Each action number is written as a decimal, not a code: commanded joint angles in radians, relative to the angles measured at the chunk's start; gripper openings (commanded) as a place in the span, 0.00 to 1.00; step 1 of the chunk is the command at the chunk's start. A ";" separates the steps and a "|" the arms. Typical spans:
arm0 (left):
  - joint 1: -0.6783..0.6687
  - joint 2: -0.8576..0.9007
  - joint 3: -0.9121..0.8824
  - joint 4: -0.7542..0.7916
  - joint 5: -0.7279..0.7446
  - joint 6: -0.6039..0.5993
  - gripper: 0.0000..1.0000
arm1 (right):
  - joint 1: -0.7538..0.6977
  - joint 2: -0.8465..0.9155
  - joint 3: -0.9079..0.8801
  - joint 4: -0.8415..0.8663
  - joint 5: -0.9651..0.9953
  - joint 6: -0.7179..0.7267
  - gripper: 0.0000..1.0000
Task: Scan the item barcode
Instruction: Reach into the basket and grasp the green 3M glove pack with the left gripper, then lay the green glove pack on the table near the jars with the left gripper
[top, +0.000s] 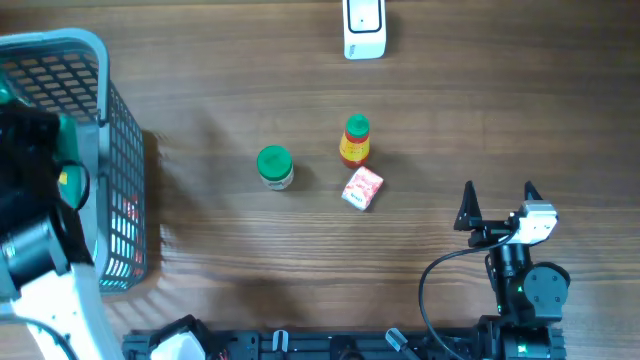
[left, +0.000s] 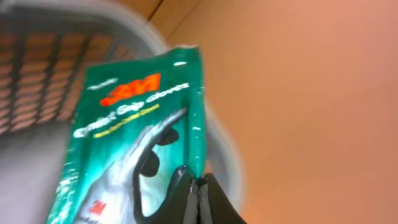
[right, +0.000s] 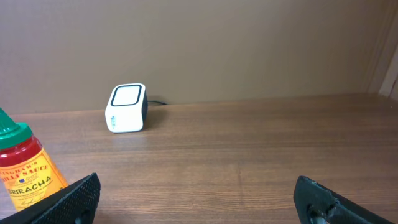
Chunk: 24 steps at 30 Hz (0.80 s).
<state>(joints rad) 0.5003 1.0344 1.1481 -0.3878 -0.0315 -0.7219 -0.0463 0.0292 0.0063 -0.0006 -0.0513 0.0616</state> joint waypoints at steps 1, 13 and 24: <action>0.001 -0.114 0.017 0.060 0.051 -0.053 0.04 | 0.004 0.000 -0.001 0.003 0.006 -0.009 1.00; -0.082 -0.226 0.017 0.106 0.504 -0.148 0.04 | 0.004 0.000 -0.001 0.003 0.006 -0.010 1.00; -0.603 -0.114 0.017 0.177 0.497 -0.146 0.04 | 0.004 0.000 -0.001 0.003 0.006 -0.009 1.00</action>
<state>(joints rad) 0.0341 0.8558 1.1496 -0.2317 0.4530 -0.8612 -0.0463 0.0292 0.0063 -0.0006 -0.0513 0.0616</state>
